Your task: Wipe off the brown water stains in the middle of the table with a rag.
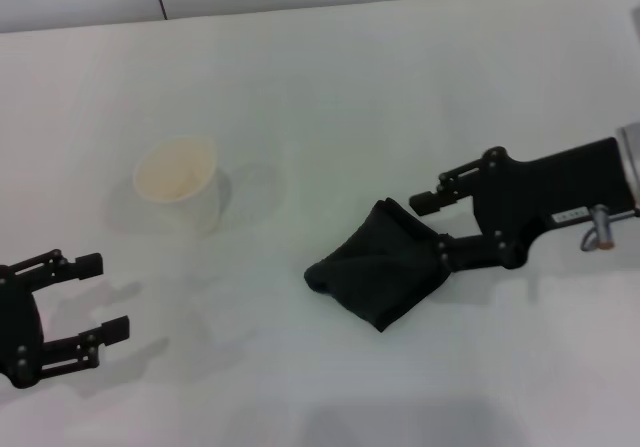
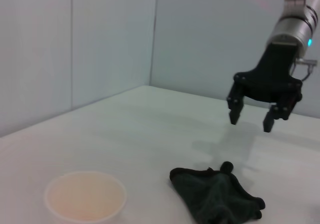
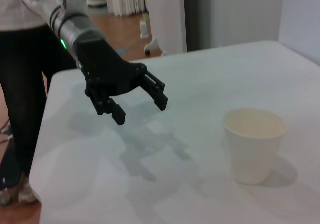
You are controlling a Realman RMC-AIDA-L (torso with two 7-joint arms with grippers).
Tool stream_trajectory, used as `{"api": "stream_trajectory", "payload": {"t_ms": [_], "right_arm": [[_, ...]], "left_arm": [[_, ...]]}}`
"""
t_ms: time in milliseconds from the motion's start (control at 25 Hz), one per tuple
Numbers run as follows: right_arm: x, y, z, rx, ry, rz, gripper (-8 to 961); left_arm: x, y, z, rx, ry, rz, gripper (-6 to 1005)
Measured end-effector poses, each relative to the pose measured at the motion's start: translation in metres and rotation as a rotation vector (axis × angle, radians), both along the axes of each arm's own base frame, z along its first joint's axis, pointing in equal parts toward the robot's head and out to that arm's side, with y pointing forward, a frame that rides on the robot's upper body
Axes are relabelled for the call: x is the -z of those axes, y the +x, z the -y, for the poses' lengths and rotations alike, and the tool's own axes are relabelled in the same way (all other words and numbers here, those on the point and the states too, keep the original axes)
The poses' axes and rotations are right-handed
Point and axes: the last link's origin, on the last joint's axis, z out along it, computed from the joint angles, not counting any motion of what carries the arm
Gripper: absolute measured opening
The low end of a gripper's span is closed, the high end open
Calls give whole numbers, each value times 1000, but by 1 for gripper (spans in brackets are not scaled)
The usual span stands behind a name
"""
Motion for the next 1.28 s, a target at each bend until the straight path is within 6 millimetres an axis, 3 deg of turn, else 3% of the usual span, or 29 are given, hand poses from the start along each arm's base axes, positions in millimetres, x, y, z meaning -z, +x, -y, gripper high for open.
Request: {"api": "stream_trajectory", "payload": {"t_ms": [240,680,960,1280], "right_arm": [[-8,21,5,16,-3,-91,482],[-7,31,16,-19,-27,-150,482],[-21,45,27,-22,-26,-257,482],[-22,50,30,-16,-16,-262,482]], "left_arm": [[-6,-3,1,-11,9,0,786],[-11,-3,-2,-6,26,3,786],[-11,-1,-4,3,25,4,786],[-12,2,-5,16,31,17,786]]}}
